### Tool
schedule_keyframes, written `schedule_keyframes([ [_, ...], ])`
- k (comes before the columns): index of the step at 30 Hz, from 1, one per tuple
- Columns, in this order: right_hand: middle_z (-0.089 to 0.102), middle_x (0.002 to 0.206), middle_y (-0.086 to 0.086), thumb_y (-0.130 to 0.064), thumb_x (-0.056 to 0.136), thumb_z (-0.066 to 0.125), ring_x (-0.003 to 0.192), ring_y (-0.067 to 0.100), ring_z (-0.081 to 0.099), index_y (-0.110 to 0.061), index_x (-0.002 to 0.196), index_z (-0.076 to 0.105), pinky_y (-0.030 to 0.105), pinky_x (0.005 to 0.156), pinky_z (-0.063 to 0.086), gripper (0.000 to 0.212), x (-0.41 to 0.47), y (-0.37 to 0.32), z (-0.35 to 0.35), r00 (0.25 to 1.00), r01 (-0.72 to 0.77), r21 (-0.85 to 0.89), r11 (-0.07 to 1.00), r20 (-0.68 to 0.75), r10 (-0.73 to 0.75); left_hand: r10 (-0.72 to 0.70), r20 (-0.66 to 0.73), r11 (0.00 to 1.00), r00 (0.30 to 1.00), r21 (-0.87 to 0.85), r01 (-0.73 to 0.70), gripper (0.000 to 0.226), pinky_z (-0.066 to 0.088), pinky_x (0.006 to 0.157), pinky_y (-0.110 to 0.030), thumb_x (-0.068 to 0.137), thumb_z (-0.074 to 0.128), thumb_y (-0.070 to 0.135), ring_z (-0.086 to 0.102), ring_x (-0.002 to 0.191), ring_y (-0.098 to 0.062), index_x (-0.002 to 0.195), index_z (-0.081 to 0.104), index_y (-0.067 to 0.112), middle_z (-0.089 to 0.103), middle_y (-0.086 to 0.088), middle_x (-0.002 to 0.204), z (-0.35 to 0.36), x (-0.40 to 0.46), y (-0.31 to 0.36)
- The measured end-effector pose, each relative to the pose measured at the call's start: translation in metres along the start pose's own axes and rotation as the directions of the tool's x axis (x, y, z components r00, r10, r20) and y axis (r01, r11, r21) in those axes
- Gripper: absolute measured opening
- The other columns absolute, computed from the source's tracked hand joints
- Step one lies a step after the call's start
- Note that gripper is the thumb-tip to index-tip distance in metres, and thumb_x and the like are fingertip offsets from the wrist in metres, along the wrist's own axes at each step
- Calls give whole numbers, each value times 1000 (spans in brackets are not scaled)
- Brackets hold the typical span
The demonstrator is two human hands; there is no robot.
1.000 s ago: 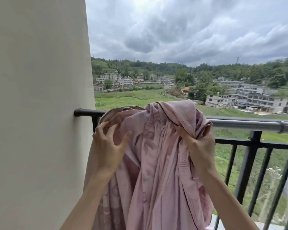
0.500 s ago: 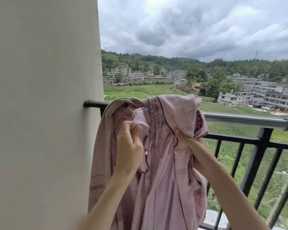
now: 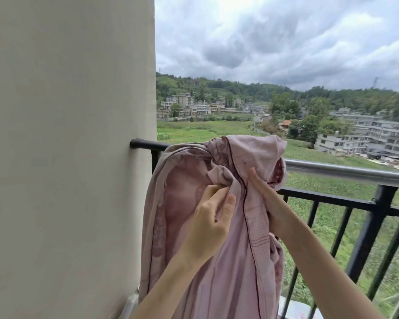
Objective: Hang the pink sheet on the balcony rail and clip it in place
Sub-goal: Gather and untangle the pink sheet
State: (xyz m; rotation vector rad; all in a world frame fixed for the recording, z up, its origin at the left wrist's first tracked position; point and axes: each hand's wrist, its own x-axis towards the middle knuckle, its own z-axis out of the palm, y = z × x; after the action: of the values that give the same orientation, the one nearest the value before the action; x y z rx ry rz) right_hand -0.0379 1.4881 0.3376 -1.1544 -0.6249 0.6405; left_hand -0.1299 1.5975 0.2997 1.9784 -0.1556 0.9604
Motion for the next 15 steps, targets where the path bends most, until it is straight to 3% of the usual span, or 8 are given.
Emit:
schedule_keyframes([
  [3, 70, 107, 13, -54, 62, 76, 96, 22, 68, -15, 101, 74, 29, 76, 56, 56, 3, 2, -1, 998, 44, 46, 998, 33, -45, 63, 18, 994, 998, 87, -64, 29, 42, 89, -17, 97, 40, 34, 55, 100, -2, 111, 60, 19, 56, 14, 101, -4, 0, -2],
  [5, 71, 104, 10, -52, 55, 81, 94, 19, 69, -17, 98, 75, 27, 75, 56, 55, 3, 2, -1, 996, 73, 32, 997, 47, -75, 96, 68, 964, 993, 244, -110, 36, 44, 89, -21, 95, 35, 44, 54, 102, -1, 111, 60, 22, 58, 19, 103, -10, -1, 1],
  [7, 74, 95, 6, -43, 66, 71, 87, 14, 70, -20, 85, 78, 22, 70, 55, 31, 2, 3, 1, 997, 69, 35, 997, 40, -70, 181, 99, 834, 978, 511, -206, 44, 41, 93, -23, 95, 29, 49, 48, 106, -2, 110, 60, 22, 59, 18, 106, -15, -2, 3],
  [9, 74, 93, 9, -33, 73, 61, 86, 15, 70, -17, 83, 78, 22, 71, 56, 25, 2, 3, 2, 998, 60, 22, 998, 34, -61, 254, 155, 688, 955, 665, -291, 48, 38, 91, -25, 96, 24, 48, 43, 109, -10, 111, 61, 21, 61, 15, 108, -17, -3, 5],
  [12, 70, 105, 16, -29, 72, 68, 96, 23, 68, -6, 101, 72, 27, 82, 56, 37, 1, 3, 3, 1000, 30, -112, 993, 2, -30, 255, 271, 680, 928, 632, -371, 50, 34, 94, -25, 97, 24, 46, 42, 116, -12, 114, 61, 16, 62, 7, 113, -19, -4, 0],
  [15, 72, 96, 18, -24, 65, 77, 87, 27, 69, -2, 97, 71, 31, 78, 57, 39, 4, 4, 1, 995, -40, -167, 985, -101, 24, 242, 337, 727, 910, 558, -400, 46, 42, 95, -31, 97, 29, 44, 48, 113, -10, 104, 63, 13, 64, 5, 108, -20, -11, -3],
])
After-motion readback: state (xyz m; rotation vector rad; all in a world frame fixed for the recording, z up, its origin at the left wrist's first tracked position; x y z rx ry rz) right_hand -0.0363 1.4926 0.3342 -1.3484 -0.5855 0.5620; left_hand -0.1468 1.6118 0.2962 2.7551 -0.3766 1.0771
